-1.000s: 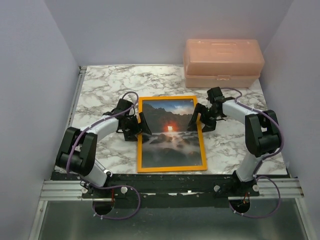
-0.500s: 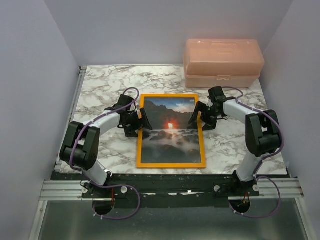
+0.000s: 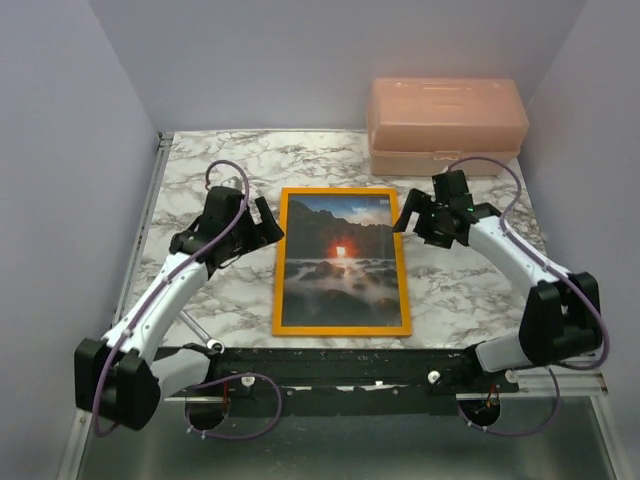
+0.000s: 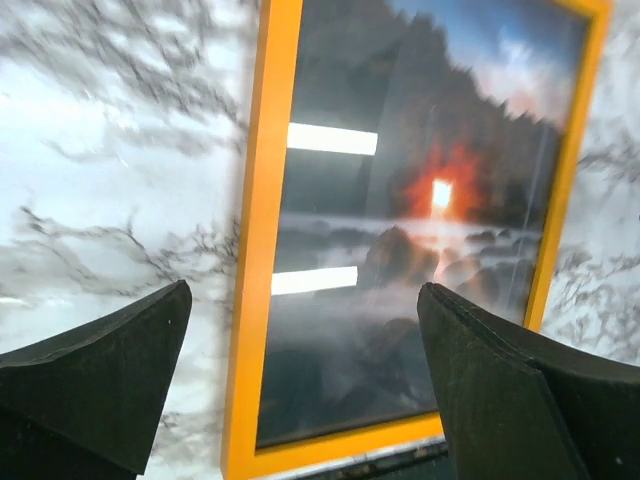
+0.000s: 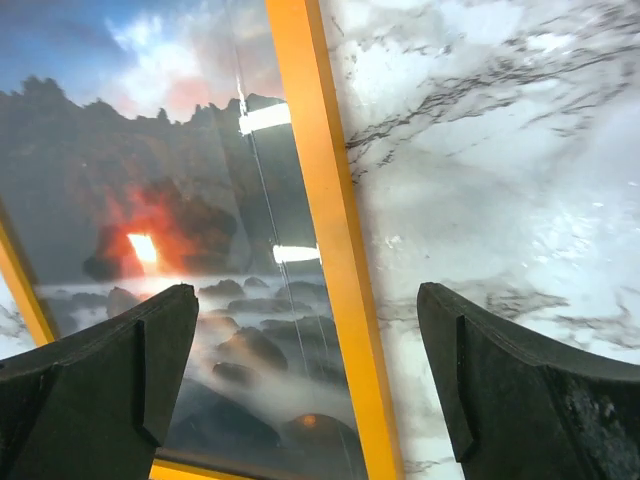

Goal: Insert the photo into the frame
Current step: Adjust the photo frame at the center of the board, then reset both arms

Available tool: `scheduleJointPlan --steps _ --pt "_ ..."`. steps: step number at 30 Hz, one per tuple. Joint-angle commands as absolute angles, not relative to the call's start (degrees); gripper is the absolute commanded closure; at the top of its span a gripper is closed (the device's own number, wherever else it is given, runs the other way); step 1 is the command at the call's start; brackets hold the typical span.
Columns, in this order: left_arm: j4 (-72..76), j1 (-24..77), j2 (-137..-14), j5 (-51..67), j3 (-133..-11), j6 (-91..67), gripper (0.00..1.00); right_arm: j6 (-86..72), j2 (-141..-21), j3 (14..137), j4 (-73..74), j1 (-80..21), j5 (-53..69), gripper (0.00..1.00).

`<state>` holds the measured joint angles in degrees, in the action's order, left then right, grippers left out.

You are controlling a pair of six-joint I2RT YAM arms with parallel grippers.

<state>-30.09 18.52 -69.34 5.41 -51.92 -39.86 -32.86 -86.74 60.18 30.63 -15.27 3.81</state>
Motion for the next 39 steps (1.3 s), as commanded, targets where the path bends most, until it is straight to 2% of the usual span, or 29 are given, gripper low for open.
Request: scheduleJointPlan --steps 1,10,15,18,21,24,29,32,36,38,39 --pt "-25.84 18.46 -55.47 -6.79 -46.72 -35.64 0.01 -30.74 -76.08 52.12 23.80 -14.86 -4.95 0.00" --pt "-3.03 17.89 -30.08 -22.03 -24.59 -19.33 0.01 -23.19 -56.43 33.01 6.57 -14.33 -16.11 0.03" --pt "17.20 17.82 -24.30 -29.12 -9.63 -11.81 0.01 -17.74 -51.99 25.85 -4.04 -14.32 -22.02 0.05" --pt "25.78 17.75 -26.87 -31.23 -4.91 -10.35 0.02 -15.13 -50.52 19.29 -15.24 -14.26 -25.32 0.06" --pt "34.44 17.05 -34.99 -31.15 -3.23 -7.27 0.02 -14.31 -52.16 13.26 -29.35 -14.22 -25.40 0.08" --pt "41.45 14.75 -45.98 -30.57 -4.94 -4.89 0.01 -12.13 -58.25 11.62 -38.82 -14.13 -24.64 0.09" --pt "50.50 8.91 -59.61 -21.43 -11.01 -1.06 0.01 -12.57 -69.73 12.07 -48.50 -12.82 -24.01 0.10" --pt "50.96 3.77 -63.46 -14.85 -14.06 -2.05 0.01 -12.25 -74.93 12.73 -54.00 -11.19 -22.34 0.09" --pt "43.25 -1.14 -65.88 -5.41 -19.03 -4.34 0.02 -9.72 -82.07 15.32 -60.47 -8.55 -18.25 0.07" --pt "43.96 -2.31 -65.76 -2.48 -18.69 -4.59 0.02 -7.86 -85.49 17.71 -60.54 -7.83 -18.56 0.06" --pt "45.19 -2.68 -65.32 -1.35 -17.93 -4.64 0.01 -8.52 -87.55 17.09 -65.19 -6.67 -17.40 0.06"
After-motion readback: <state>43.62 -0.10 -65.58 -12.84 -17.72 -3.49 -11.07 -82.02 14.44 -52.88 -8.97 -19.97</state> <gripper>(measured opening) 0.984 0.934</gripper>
